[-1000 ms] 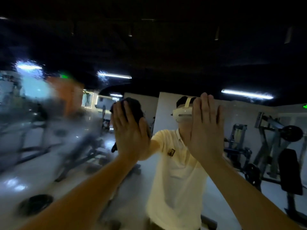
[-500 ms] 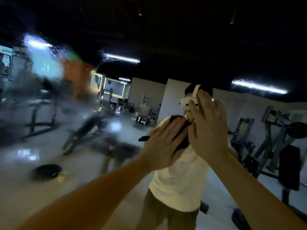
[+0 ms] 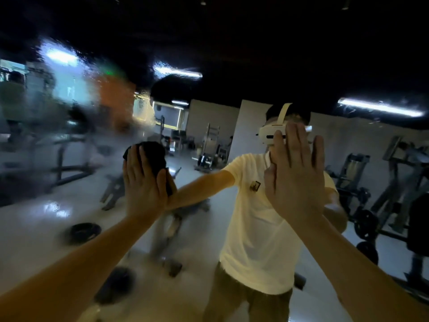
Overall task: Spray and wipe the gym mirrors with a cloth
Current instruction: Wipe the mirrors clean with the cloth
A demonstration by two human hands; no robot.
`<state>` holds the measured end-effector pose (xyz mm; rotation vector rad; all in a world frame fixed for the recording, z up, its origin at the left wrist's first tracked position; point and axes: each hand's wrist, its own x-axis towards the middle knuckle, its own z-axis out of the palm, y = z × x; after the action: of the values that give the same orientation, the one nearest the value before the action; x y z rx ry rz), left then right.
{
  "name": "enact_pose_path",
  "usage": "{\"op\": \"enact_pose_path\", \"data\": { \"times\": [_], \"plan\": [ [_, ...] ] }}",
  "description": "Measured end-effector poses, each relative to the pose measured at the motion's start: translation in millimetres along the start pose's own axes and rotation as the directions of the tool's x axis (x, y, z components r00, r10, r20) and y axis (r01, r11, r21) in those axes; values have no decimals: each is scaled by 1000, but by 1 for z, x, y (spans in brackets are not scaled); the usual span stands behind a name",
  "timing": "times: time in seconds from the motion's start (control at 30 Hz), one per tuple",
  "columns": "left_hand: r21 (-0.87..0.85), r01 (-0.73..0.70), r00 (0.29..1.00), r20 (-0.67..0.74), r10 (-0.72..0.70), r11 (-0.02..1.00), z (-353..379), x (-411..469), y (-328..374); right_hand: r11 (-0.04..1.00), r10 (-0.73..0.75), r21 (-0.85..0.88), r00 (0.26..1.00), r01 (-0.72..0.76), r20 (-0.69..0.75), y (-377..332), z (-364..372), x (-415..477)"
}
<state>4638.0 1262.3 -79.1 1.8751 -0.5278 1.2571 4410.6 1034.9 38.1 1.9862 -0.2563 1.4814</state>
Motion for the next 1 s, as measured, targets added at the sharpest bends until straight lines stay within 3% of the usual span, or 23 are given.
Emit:
{"op": "enact_pose_path", "data": {
  "times": [0.07,0.13,0.33,0.4,0.5,0.63,0.7,0.9,0.93,1.0],
  "plan": [
    [-54,1,999,-43,-3,999,4,-3,20,1000,-2,-2,1000,2,-3,1,0,0],
    [-80,-100,994,-50,96,992,10,-13,49,1000,-3,1,1000,3,-7,0,-2,0],
    [-132,-272,960,33,279,953,18,-65,149,998,5,58,1000,-6,15,0,-14,1],
    [-149,-403,905,80,417,903,23,-91,176,995,5,104,999,-9,38,1,-21,0],
    [-132,-631,756,117,644,765,29,-116,195,984,-11,178,1000,6,28,7,-32,-17],
    [-71,-730,673,98,733,679,28,-103,172,976,-48,213,999,51,-20,14,-43,-46],
    [-94,-700,700,103,706,708,25,-91,150,973,-94,209,996,94,-11,10,-43,-50],
    [-77,-425,899,77,431,902,18,-64,62,991,-115,78,993,112,35,-10,-20,-52],
    [-56,-354,930,82,358,934,17,-64,48,993,-108,54,994,106,30,-12,-15,-54],
    [-85,-81,993,77,88,993,15,-71,28,995,-93,24,996,93,15,-15,-9,-56]
  ]
}}
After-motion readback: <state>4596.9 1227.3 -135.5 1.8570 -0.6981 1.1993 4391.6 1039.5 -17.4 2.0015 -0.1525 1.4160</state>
